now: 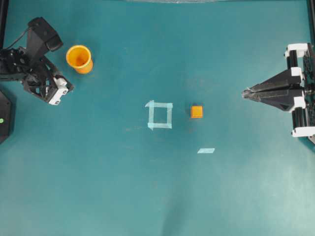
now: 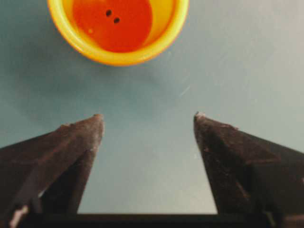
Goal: Lift the orange cup with left arm.
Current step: 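Close the left gripper on the orange cup's side wall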
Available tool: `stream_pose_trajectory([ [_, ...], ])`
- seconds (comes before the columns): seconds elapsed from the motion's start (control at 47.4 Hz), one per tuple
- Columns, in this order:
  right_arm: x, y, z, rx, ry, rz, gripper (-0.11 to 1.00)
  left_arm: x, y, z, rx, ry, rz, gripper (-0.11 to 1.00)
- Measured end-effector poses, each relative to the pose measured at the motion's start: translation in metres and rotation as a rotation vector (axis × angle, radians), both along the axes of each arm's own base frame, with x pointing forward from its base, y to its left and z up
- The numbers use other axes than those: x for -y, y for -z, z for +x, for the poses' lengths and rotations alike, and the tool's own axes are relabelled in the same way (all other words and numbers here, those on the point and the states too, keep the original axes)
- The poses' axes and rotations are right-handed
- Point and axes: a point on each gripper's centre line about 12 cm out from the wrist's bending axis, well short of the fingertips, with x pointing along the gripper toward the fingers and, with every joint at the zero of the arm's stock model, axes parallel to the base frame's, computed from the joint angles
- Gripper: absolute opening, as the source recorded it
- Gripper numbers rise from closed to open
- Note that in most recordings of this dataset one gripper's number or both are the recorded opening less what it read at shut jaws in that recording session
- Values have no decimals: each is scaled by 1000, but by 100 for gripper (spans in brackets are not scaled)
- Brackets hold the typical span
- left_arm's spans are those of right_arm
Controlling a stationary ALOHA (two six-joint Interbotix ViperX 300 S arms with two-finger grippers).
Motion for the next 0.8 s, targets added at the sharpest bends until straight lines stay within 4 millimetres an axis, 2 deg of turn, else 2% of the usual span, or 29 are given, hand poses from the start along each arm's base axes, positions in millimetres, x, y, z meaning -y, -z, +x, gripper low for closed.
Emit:
stream_pose_trajectory([
  [0.084,0,-1,0,2,0,-2,0,0,-2,0,3,10,9,83],
  [0.422,0,0,0,0,0,-1,0,4,-4,14,117,171,145,83],
  [0.548,0,0,0,2,0,2,0,4,6,15,139,174,156,83],
  [0.801,0,-1,0,2,0,0,0,-3,31,11,58,153,123,83],
])
